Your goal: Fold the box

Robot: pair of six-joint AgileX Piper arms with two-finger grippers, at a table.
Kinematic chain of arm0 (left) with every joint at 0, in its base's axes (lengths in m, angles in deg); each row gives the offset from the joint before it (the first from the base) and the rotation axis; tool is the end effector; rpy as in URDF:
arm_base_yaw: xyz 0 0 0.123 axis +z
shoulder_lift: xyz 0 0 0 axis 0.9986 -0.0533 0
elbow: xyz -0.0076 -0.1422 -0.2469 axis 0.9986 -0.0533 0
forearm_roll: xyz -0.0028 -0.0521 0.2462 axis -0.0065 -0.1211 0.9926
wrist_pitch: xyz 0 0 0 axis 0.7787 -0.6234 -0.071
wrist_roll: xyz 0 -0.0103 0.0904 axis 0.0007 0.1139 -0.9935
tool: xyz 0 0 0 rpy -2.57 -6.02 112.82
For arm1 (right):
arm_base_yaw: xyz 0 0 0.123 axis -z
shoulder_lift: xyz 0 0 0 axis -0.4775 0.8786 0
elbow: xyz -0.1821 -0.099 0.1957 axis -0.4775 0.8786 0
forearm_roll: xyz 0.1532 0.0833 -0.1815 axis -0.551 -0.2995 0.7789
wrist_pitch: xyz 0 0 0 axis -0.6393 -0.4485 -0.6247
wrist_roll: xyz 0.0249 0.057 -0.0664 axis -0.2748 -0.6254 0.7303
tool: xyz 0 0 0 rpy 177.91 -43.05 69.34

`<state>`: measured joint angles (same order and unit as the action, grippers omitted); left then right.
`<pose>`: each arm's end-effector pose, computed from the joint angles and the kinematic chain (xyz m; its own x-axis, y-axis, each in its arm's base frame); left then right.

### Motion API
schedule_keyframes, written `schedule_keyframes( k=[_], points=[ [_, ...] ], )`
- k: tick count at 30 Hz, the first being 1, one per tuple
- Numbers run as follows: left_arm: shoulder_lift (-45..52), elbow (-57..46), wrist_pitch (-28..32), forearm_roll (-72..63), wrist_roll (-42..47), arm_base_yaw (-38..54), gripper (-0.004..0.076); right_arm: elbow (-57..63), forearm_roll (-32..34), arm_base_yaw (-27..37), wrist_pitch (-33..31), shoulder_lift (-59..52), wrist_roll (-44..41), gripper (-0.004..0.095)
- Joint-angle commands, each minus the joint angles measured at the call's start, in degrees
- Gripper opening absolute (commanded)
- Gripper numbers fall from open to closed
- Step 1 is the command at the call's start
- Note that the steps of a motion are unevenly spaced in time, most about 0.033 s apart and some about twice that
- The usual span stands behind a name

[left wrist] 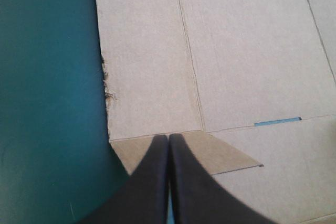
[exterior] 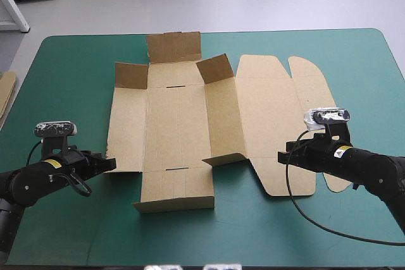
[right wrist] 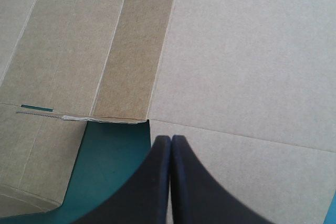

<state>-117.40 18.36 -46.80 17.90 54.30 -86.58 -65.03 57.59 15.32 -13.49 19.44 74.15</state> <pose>0.1571 -0.0196 0.3100 -0.7529 -0.0917 -0.6517 0.0784 0.9707 -0.2271 0.1766 0.0681 0.3172 -0.7085 0.0350 -0.7048 -0.2905 0.8958 0.3365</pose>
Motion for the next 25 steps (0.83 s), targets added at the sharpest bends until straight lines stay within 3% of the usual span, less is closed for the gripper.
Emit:
schedule_keyframes(
  k=[1, 19, 25],
  points=[
    [0.3, 2.09, 2.32, -1.72, 0.58, -0.2, -0.0008, -1.93, -1.54, 0.35, 2.12, -0.55, 0.72, 0.0],
    [0.19, 2.09, 4.14, -1.32, 0.45, -0.2, -0.0008, -1.93, -1.54, 0.35, 2.03, -0.55, 0.81, 0.0],
    [-5.56, 2.79, 4.34, -3.03, 0.32, 0.72, -0.0008, -1.93, -1.54, 0.35, 2.5, -0.55, 0.81, 0.0]
  ],
)
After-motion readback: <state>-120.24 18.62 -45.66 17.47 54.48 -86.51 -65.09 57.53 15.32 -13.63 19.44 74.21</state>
